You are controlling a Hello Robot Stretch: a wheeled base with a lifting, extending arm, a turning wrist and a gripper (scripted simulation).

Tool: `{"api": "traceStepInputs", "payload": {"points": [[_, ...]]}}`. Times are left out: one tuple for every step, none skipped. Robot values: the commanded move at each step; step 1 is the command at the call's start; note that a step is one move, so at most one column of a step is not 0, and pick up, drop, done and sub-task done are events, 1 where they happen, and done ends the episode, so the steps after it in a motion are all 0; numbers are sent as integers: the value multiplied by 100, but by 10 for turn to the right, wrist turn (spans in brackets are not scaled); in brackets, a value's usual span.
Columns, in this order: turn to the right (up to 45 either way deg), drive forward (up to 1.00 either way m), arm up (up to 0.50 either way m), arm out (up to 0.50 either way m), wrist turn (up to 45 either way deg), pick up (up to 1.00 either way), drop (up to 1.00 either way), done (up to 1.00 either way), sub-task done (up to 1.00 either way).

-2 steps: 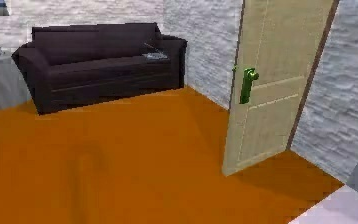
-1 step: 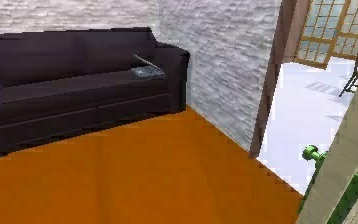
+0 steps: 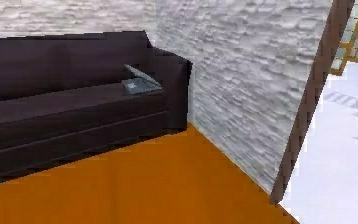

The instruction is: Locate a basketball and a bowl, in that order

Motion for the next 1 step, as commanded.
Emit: {"api": "traceStepInputs", "payload": {"points": [[150,0,0,0,0,0,0,0,0]]}}
